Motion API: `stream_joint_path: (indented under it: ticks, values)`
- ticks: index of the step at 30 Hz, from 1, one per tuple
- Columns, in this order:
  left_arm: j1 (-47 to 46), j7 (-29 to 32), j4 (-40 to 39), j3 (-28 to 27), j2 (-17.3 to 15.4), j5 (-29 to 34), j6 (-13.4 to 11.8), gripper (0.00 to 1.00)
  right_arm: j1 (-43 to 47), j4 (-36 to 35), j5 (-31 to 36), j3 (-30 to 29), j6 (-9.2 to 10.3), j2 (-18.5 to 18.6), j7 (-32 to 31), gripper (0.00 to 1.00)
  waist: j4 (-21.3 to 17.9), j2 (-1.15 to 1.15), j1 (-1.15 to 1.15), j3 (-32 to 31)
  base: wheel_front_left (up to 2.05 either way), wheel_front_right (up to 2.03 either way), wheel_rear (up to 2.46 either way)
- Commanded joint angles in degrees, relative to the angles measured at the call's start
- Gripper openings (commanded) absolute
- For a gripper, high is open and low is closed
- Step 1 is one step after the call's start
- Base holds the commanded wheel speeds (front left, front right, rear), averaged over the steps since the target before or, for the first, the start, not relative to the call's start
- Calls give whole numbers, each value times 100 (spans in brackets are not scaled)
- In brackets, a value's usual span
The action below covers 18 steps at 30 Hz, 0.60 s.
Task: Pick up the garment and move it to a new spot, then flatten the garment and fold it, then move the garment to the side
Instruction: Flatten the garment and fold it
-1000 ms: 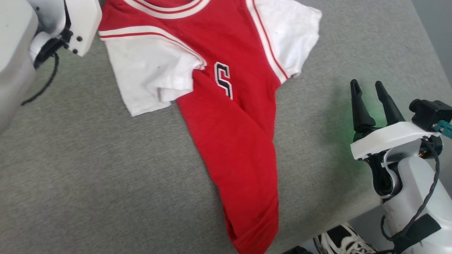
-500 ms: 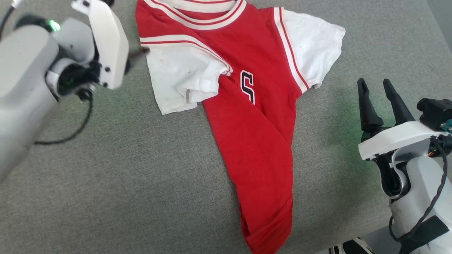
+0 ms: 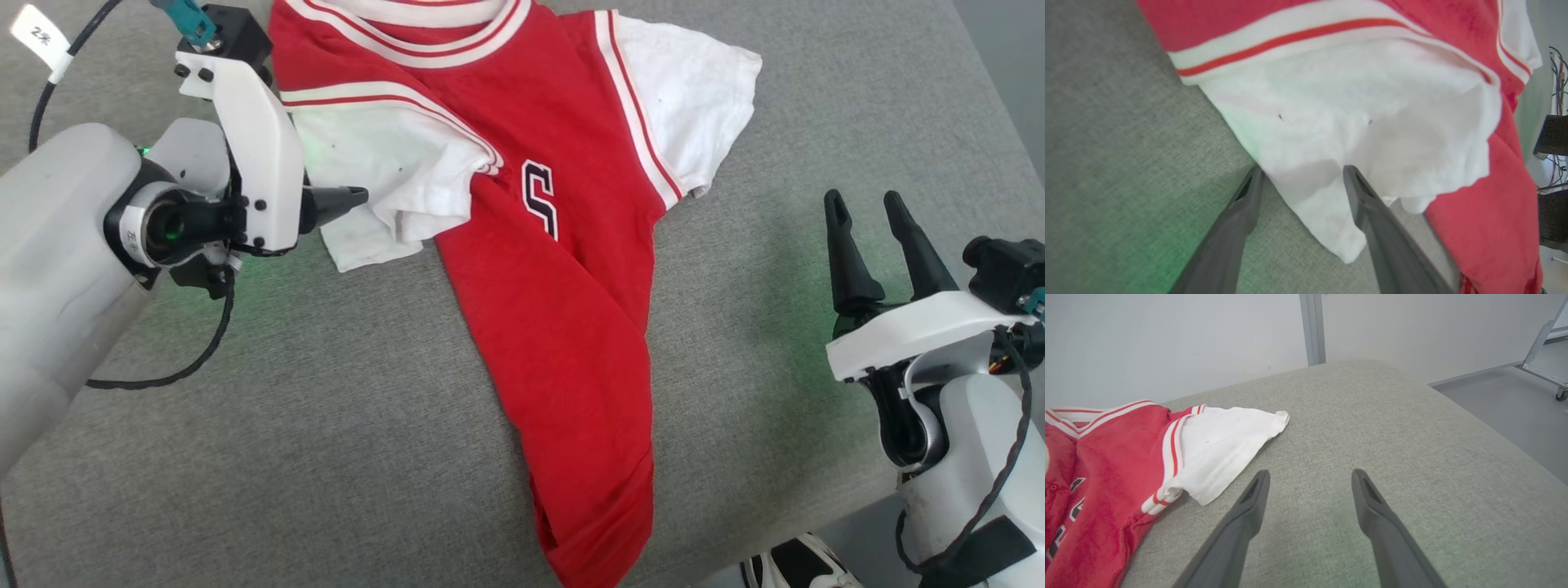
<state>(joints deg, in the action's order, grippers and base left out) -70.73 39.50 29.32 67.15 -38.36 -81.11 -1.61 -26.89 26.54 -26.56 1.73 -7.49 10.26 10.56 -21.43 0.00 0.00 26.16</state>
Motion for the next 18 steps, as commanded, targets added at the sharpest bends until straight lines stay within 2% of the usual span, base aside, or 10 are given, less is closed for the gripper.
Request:
stream_joint_path:
  ticks: [1,5,6,7,10,18]
  values:
    - [202,106,101,53,15,-56,-72,100,54,-14,12,-16,0,-21,-19,100,-60,0,0,58,0,0,0]
    - [351,225,213,65,77,-213,-34,100,87,-72,25,-38,0,-40,-38,100,-111,0,0,141,0,0,0]
    - [388,208,230,13,122,-317,-24,96,94,-86,27,-53,0,-38,-39,100,-112,0,0,158,0,0,0]
    - [409,211,232,-23,166,-370,9,68,102,-97,27,-66,0,-31,-42,100,-109,0,0,179,0,0,0]
    - [426,162,257,-87,246,-460,81,0,93,-139,64,-89,0,-27,-66,100,-78,0,0,217,0,0,0]
    - [252,-130,337,-227,283,-356,262,0,-72,-364,234,-40,0,142,-178,100,162,0,0,204,0,0,0]
